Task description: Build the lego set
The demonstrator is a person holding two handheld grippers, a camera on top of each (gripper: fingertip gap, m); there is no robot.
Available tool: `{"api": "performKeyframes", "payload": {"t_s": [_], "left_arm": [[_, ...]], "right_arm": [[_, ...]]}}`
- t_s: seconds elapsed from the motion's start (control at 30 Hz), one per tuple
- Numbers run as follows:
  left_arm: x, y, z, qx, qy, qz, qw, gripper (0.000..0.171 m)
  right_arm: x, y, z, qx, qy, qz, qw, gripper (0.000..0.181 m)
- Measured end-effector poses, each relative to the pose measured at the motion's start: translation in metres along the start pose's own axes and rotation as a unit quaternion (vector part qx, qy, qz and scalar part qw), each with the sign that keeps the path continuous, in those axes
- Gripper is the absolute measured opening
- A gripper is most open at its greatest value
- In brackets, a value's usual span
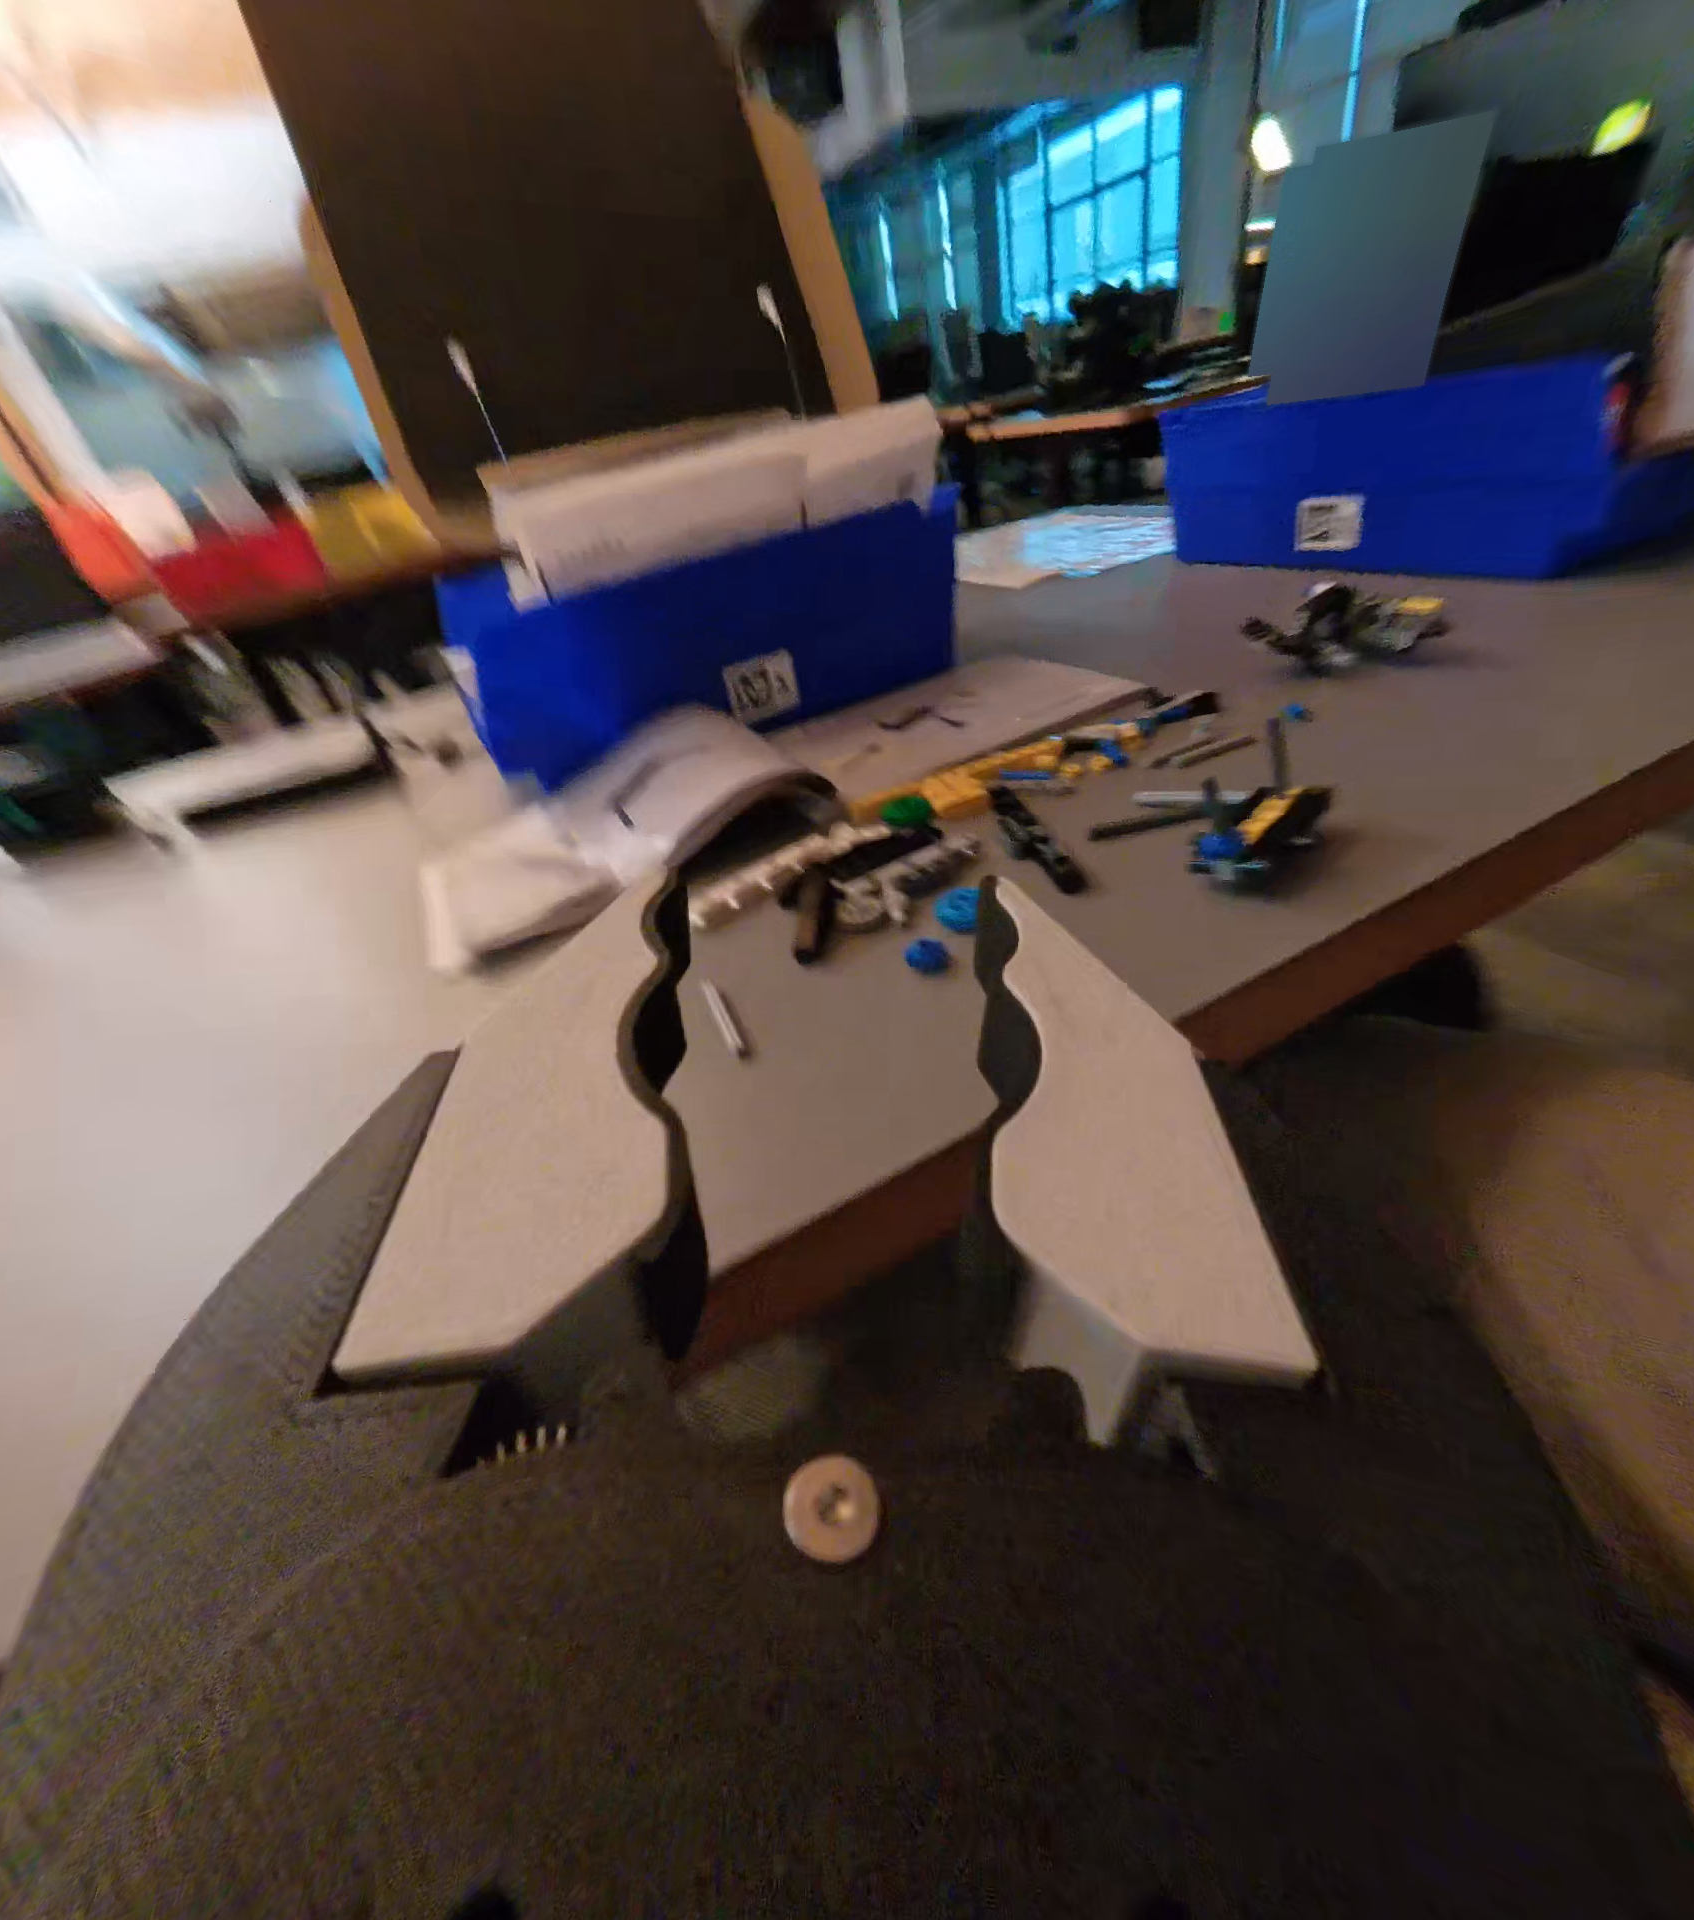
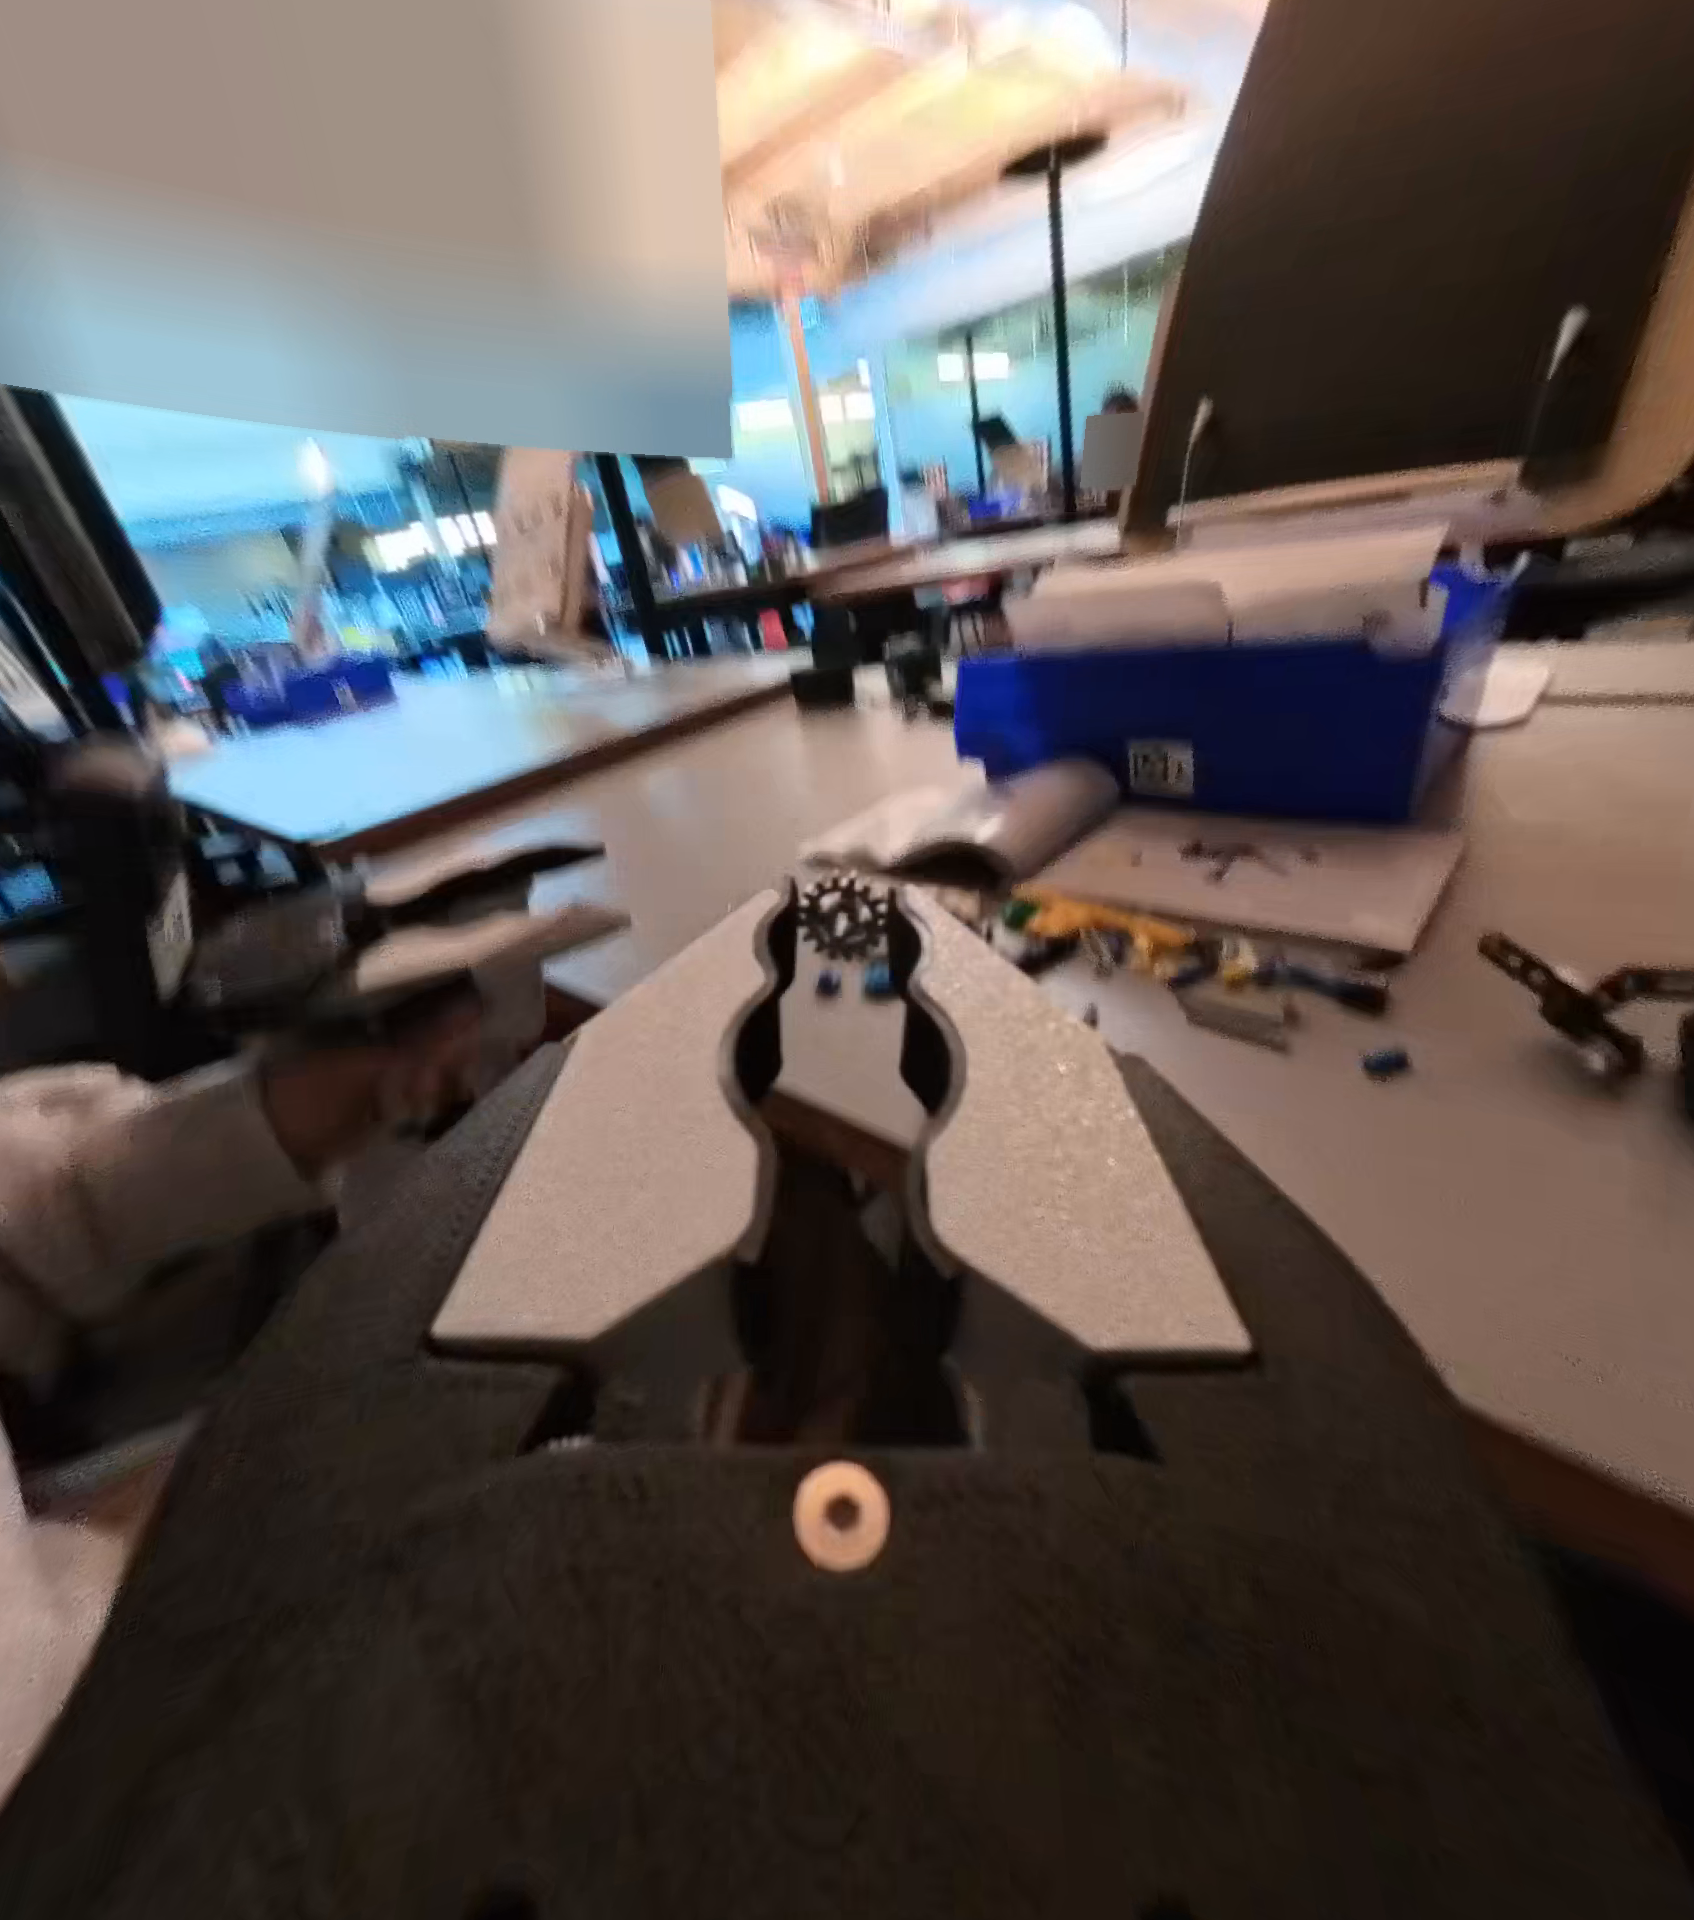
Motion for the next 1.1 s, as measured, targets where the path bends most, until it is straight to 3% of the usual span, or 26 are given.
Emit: {"api": "performKeyframes", "payload": {"t_s": [0.07,0.17,0.27,0.3,0.37,0.43,0.47,0.53,0.6,0.8,0.9,0.97,1.1], "left_arm": [[0.009,0.002,0.013,0.031,-0.05,0.067,0.996,0.052],[0.017,-0.007,0.029,0.081,-0.065,0.012,0.994,0.049],[0.021,-0.035,0.044,0.124,0.0,-0.009,0.992,0.041],[0.022,-0.045,0.047,0.137,0.036,0.0,0.99,0.03],[0.028,-0.058,0.053,0.122,0.136,-0.04,0.982,0.029],[0.035,-0.068,0.056,0.102,0.269,-0.179,0.941,0.037],[0.037,-0.072,0.056,0.099,0.325,-0.268,0.901,0.043],[0.039,-0.078,0.053,0.109,0.413,-0.421,0.801,0.046],[0.043,-0.079,0.046,0.101,0.457,-0.498,0.73,0.045],[0.069,-0.09,0.015,0.054,0.537,-0.534,0.651,0.04],[0.082,-0.092,0.004,0.045,0.545,-0.543,0.638,0.027],[0.088,-0.093,-0.001,0.051,0.553,-0.559,0.615,0.019],[0.1,-0.09,0.001,0.04,0.572,-0.585,0.574,0.022]], "right_arm": [[0.02,-0.004,0.02,0.025,-0.017,0.027,0.999,0.014],[0.035,-0.008,0.051,-0.015,-0.051,0.021,0.998,0.014],[0.03,-0.018,0.071,-0.045,-0.088,-0.023,0.995,0.014],[0.023,-0.019,0.073,-0.052,-0.119,-0.041,0.991,0.015],[0.011,-0.018,0.074,-0.06,-0.158,-0.075,0.983,0.015],[0.003,-0.015,0.071,-0.057,-0.169,-0.11,0.978,0.015],[0.0,-0.014,0.069,-0.058,-0.173,-0.125,0.975,0.015],[-0.009,-0.012,0.063,-0.057,-0.18,-0.157,0.969,0.015],[-0.02,-0.012,0.056,-0.059,-0.186,-0.194,0.961,0.015],[-0.055,-0.007,0.032,-0.102,-0.208,-0.29,0.929,0.015],[-0.066,-0.006,0.02,-0.114,-0.226,-0.297,0.921,0.015],[-0.069,-0.006,0.014,-0.122,-0.226,-0.304,0.918,0.015],[-0.063,-0.004,0.005,-0.147,-0.223,-0.287,0.92,0.016]]}}
Point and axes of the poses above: each gripper's, where its closed fingertips meet, z out along the fingers, y out of its underside, x = y × z across the jaws, the point moved 9 cm from there along -z, back along the fingers, and after that the axes turned 14 degrees about z, right-handed, at the moved point
